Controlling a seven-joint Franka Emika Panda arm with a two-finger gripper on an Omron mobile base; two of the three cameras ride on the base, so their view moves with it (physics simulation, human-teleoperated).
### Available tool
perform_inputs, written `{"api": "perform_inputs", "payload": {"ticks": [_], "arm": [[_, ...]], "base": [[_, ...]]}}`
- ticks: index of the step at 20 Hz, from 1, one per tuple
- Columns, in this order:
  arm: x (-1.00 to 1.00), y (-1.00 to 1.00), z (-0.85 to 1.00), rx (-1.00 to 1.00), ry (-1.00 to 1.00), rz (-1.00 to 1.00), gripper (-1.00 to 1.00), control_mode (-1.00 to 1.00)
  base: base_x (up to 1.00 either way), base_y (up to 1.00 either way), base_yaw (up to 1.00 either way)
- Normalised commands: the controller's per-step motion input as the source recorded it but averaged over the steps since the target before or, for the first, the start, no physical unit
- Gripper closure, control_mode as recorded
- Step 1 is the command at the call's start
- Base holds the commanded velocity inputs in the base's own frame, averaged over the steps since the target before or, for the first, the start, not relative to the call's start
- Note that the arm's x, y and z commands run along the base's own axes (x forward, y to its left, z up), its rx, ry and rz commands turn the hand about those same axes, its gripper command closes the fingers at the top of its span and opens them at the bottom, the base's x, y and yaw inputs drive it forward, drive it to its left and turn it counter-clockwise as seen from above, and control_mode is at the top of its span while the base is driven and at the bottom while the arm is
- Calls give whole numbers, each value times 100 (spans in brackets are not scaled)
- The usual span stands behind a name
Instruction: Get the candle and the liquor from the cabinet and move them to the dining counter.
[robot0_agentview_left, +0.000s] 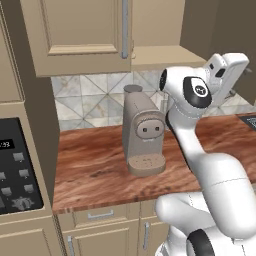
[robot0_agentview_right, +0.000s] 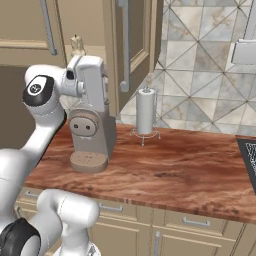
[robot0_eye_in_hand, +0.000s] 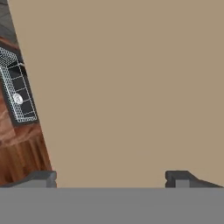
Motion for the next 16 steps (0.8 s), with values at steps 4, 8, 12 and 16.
{"api": "perform_inputs", "payload": {"ticks": [4,8,12,16], "arm": [[-6,71,0,0,-8,0,-100,-100],[0,100,-3,0,-20,1,-100,-100],[0,100,-2,0,-34,8,-100,-100],[0,96,0,3,-44,21,-100,-100]], "base": [[0,0,0],[0,0,0],[0,0,0],[0,0,0]]}}
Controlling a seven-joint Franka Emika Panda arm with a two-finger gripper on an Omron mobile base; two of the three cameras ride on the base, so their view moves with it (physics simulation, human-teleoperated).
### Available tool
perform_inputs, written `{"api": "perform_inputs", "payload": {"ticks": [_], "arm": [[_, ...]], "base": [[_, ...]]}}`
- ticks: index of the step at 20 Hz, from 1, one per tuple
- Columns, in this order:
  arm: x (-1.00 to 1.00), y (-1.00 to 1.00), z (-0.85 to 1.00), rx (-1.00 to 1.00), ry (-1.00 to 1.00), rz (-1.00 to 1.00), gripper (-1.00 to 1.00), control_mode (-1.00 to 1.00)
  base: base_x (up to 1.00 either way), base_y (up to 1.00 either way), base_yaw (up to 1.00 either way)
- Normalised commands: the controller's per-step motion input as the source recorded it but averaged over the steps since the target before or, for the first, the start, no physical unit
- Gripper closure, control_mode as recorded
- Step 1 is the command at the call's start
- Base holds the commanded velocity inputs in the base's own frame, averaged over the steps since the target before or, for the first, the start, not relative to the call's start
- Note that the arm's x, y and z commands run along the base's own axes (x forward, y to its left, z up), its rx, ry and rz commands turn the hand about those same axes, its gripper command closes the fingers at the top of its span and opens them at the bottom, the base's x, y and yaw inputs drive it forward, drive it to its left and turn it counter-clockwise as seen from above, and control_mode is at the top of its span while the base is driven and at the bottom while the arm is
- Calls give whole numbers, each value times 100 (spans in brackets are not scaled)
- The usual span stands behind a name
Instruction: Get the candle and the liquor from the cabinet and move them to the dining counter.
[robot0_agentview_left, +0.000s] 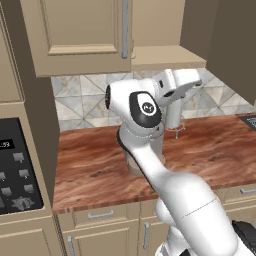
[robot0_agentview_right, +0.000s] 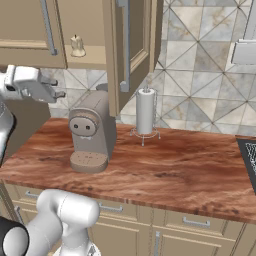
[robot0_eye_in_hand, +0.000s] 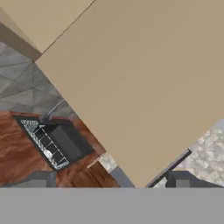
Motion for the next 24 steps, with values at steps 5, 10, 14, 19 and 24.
{"api": "perform_inputs", "payload": {"ticks": [5,10,14,19,24], "arm": [[0,56,0,3,-47,30,-100,-100],[1,31,5,5,-38,40,-100,-100],[0,9,14,6,-32,46,-100,-100],[9,3,34,8,-22,41,-100,-100],[30,21,28,12,-13,35,-100,-100]], "base": [[0,0,0],[0,0,0],[0,0,0],[0,0,0],[0,0,0]]}}
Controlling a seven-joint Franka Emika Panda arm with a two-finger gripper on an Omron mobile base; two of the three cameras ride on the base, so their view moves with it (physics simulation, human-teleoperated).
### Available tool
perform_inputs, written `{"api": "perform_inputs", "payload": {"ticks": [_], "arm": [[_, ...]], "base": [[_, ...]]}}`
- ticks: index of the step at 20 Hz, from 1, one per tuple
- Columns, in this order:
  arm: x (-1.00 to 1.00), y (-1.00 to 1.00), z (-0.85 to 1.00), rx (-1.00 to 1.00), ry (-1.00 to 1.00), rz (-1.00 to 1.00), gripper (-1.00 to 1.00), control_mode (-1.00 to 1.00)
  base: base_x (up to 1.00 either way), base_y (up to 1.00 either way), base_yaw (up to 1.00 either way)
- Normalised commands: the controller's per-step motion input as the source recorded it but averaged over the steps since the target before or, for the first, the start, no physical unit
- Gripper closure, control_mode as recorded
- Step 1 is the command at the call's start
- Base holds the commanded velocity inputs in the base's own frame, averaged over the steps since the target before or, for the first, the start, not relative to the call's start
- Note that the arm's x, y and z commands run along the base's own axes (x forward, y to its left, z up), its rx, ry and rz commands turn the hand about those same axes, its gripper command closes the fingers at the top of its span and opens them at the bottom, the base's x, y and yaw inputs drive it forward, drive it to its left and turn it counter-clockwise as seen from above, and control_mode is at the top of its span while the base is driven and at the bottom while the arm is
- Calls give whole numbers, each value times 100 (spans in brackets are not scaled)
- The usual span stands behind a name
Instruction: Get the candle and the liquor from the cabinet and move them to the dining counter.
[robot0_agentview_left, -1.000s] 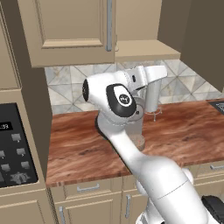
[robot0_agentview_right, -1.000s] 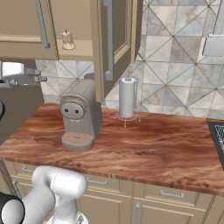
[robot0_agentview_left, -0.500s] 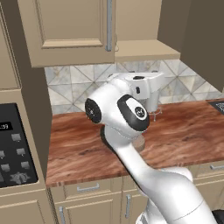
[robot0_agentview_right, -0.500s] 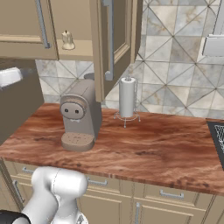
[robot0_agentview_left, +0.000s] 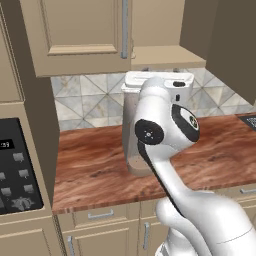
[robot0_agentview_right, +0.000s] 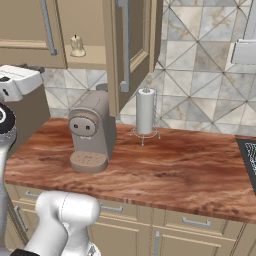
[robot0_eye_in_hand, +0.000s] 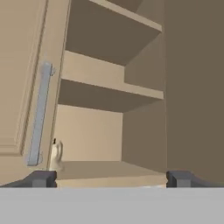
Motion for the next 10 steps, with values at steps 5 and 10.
{"api": "perform_inputs", "payload": {"ticks": [5,10], "arm": [[59,42,11,17,-3,29,-100,-100],[63,26,0,10,-1,20,-100,-100]], "base": [[0,0,0],[0,0,0]]}}
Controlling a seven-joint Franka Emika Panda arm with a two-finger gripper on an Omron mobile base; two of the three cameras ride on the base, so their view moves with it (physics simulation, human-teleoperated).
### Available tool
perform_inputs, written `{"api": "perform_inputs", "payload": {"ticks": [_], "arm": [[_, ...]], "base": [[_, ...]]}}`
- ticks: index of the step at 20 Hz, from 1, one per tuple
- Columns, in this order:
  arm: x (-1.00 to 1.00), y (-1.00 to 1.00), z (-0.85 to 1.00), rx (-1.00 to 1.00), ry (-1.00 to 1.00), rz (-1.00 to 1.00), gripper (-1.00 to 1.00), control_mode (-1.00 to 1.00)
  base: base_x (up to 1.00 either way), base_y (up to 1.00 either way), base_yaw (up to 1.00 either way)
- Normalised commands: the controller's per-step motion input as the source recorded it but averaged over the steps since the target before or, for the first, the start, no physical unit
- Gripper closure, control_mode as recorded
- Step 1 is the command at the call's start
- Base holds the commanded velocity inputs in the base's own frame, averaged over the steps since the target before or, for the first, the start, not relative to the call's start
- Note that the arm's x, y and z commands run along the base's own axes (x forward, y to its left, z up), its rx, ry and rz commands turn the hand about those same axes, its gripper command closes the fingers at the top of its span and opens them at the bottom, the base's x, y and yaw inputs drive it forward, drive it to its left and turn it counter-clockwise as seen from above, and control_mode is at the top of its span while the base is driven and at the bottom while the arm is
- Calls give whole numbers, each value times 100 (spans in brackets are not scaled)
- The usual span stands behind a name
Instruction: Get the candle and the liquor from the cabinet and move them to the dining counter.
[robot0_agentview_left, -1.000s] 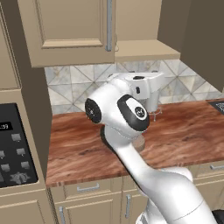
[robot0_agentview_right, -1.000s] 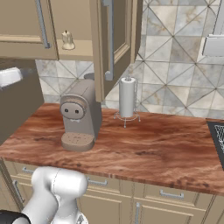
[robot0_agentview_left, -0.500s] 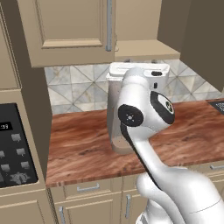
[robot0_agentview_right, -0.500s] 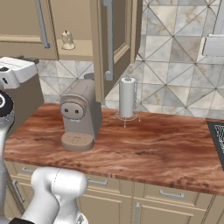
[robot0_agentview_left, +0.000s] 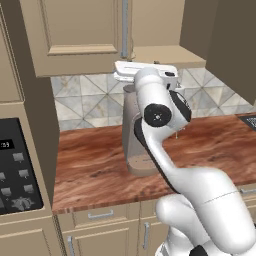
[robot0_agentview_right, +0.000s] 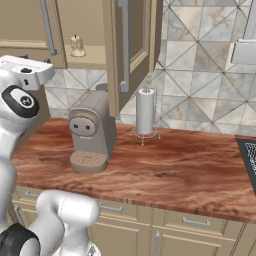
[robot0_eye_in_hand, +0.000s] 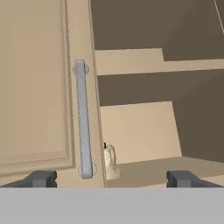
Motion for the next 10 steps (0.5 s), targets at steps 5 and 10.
{"api": "perform_inputs", "payload": {"ticks": [5,10], "arm": [[53,28,1,2,-1,10,-100,-100],[32,20,6,0,0,0,-100,-100]], "base": [[0,0,0],[0,0,0]]}}
